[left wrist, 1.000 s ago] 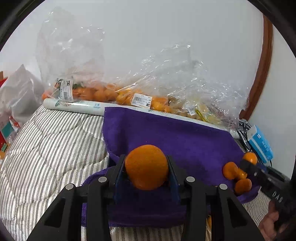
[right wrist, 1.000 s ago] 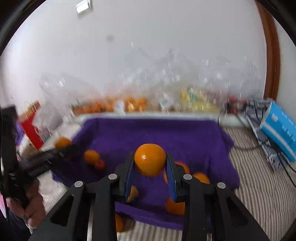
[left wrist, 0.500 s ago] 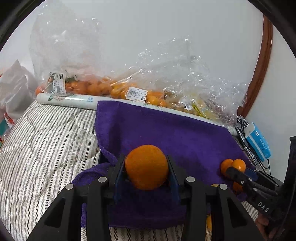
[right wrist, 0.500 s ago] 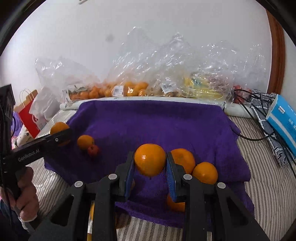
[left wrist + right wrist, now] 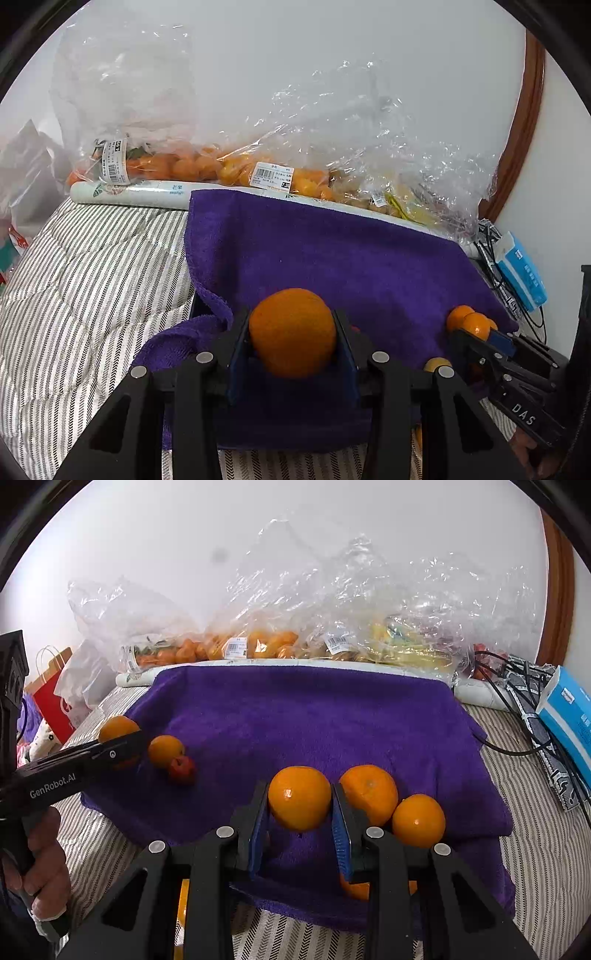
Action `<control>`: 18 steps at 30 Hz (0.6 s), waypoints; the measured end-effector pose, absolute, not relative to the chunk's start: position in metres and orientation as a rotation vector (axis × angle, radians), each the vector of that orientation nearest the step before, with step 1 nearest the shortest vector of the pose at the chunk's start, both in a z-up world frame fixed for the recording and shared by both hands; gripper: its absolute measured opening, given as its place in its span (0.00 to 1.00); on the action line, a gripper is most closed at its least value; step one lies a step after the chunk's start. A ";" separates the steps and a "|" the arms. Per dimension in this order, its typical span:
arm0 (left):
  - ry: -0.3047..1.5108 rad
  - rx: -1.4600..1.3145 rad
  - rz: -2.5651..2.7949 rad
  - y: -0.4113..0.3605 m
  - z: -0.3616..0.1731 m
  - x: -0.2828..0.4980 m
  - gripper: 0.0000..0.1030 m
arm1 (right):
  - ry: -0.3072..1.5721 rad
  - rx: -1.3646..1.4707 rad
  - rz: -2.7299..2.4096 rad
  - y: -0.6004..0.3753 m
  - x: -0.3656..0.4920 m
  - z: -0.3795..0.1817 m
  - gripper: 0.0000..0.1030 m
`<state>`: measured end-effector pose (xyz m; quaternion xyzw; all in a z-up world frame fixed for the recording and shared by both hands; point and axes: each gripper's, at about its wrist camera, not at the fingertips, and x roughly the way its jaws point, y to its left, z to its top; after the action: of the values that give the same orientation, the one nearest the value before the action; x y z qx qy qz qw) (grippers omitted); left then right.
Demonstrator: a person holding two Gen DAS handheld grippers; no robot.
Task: Organize fruits
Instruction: 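Lower both oranges onto the towel and open both tools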
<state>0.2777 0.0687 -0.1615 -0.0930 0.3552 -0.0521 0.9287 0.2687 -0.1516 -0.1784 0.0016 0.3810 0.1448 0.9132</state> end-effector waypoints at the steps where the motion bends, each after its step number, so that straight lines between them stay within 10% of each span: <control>1: 0.732 -0.190 -0.106 0.069 -0.162 0.279 0.39 | 0.786 0.006 0.299 -0.152 0.269 -0.178 0.31; 13: 0.748 -0.177 -0.113 0.066 -0.165 0.280 0.39 | 0.779 -0.005 0.291 -0.152 0.267 -0.177 0.32; 18: 0.735 -0.178 -0.116 0.065 -0.162 0.278 0.43 | 0.744 0.019 0.283 -0.155 0.264 -0.171 0.56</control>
<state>0.2784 0.0654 -0.1621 -0.0871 0.3584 -0.0567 0.9278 0.2644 -0.1553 -0.1709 0.0093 0.3621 0.1379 0.9218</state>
